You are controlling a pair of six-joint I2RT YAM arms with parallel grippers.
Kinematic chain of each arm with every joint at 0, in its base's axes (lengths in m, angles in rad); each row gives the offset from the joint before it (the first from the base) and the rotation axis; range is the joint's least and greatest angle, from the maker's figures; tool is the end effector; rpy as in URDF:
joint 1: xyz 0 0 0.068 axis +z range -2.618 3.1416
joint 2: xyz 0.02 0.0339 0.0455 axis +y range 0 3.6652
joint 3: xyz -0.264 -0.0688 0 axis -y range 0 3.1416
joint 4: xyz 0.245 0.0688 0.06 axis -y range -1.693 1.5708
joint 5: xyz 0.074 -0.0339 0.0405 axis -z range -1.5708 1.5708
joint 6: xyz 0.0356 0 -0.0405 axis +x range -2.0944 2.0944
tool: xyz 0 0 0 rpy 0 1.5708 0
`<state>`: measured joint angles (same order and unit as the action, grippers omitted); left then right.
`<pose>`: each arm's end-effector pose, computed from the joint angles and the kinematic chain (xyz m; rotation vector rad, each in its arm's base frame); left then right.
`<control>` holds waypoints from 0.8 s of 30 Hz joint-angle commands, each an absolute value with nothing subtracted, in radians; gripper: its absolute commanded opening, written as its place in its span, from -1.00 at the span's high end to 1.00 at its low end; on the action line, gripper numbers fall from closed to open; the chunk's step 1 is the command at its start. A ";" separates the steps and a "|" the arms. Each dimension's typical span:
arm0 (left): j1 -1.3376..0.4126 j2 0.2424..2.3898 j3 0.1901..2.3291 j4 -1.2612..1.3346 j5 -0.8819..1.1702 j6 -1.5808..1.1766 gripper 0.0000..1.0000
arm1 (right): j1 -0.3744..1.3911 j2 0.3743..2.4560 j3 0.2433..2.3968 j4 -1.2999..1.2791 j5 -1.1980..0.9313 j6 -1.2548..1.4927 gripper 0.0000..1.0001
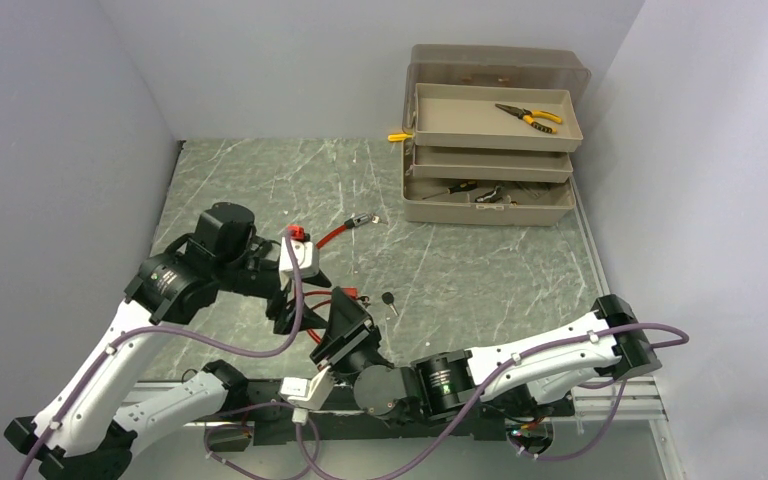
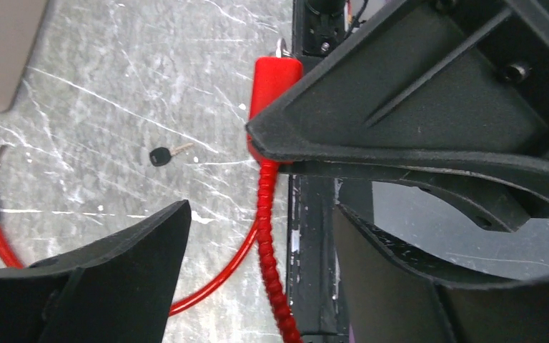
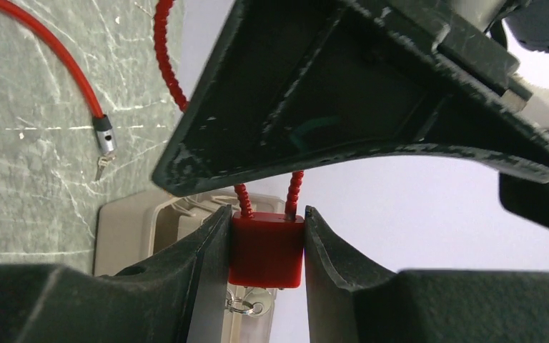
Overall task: Unlock with the key
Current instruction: Unlock the lock.
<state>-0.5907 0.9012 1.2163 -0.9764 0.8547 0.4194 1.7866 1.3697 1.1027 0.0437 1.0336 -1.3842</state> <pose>0.1074 -0.1044 0.3937 1.4261 1.6125 -1.0413 -0.0364 0.3087 0.3450 -1.5797 0.6891 -0.6236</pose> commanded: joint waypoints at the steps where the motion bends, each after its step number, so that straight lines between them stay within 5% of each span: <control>1: -0.633 0.919 1.208 -0.933 0.842 0.437 -0.49 | 1.812 1.399 1.206 0.034 0.956 -1.382 1.00; 7: -0.664 0.951 1.232 -0.925 0.834 0.445 0.19 | 1.833 1.433 1.245 0.019 0.945 -1.376 1.00; 11: -0.676 0.963 1.235 -0.914 0.816 0.442 0.94 | 1.849 1.440 1.252 0.032 0.951 -1.371 1.00; 18: -0.676 0.940 1.233 -0.936 0.810 0.476 1.00 | 1.870 1.394 1.224 0.152 0.972 -1.361 0.84; 24: -0.675 0.880 1.227 -0.996 0.796 0.552 1.00 | 1.893 1.298 1.215 0.131 1.010 -1.214 0.27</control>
